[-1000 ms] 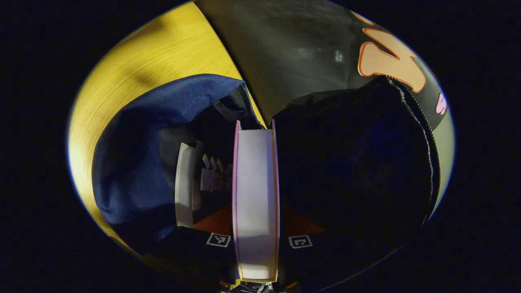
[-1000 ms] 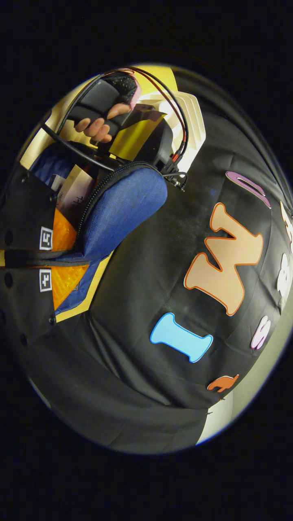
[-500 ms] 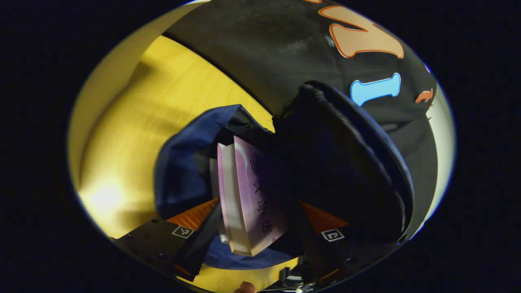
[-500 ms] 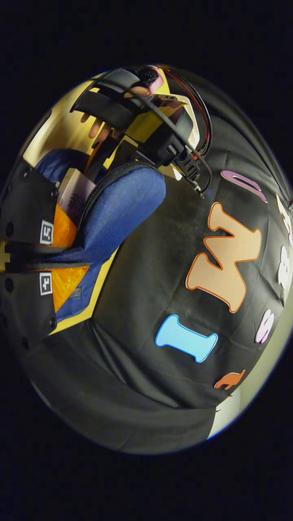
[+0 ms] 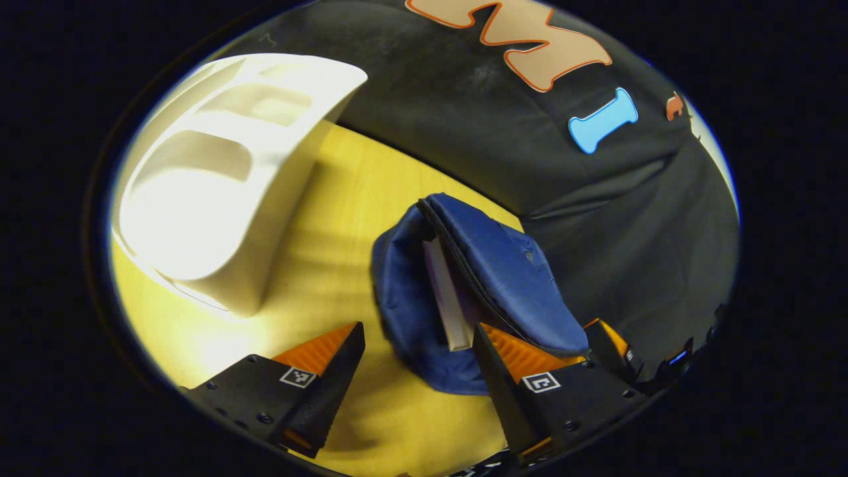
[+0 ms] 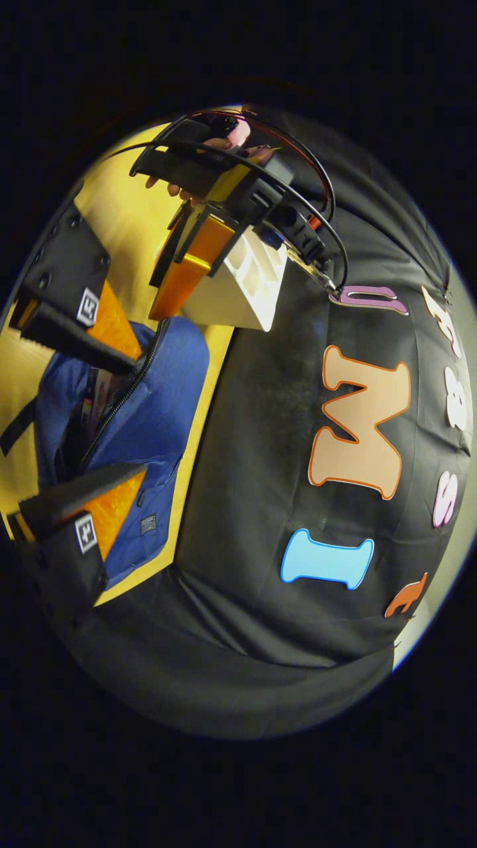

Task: Open the schoolbag, grab two books from the bookshelf and put them into the schoolbag.

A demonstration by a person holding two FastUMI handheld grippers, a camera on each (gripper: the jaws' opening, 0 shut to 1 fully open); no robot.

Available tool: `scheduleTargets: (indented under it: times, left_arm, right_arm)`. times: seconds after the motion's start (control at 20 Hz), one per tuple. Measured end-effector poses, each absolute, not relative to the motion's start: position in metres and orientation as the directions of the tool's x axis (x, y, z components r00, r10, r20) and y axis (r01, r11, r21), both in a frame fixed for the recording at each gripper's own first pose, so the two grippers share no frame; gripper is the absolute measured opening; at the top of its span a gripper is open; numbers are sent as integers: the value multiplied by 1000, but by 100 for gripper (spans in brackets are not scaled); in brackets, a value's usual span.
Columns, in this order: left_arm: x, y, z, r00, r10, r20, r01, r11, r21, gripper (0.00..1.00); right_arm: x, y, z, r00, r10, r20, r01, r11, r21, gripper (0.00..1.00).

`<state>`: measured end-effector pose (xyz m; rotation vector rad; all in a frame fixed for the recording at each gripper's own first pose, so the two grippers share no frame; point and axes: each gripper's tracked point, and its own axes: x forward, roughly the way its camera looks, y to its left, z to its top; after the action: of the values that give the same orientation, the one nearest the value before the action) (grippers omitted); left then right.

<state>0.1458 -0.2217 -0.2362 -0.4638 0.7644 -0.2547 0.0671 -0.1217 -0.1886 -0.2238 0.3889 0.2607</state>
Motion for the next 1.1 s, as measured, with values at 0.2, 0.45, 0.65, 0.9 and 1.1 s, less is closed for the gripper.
scheduleTargets:
  times: [0.2,0.45,0.65,0.9,1.1]
  left_arm:
    - [113,-179,-228,712,-320,-626,44,909,-415,96]
    - [81,-121,-187,794,-178,-582,-15,950,-310,96]
    - [67,-66,-130,887,-10,-461,-110,966,-233,96]
    - [45,-19,-53,958,189,-217,-232,953,-193,95]
    - [40,-17,-27,966,256,-32,-257,947,-191,94]
  right_arm:
    - [43,-113,-168,901,214,-377,-263,961,-83,92]
    - [34,-112,-131,933,143,-331,-163,986,-35,100]
    - [31,-107,-98,956,108,-274,-117,993,-19,96]
    - [25,-89,-59,972,116,-206,-130,990,-57,98]
    - [16,-69,-25,982,128,-136,-138,988,-64,94]
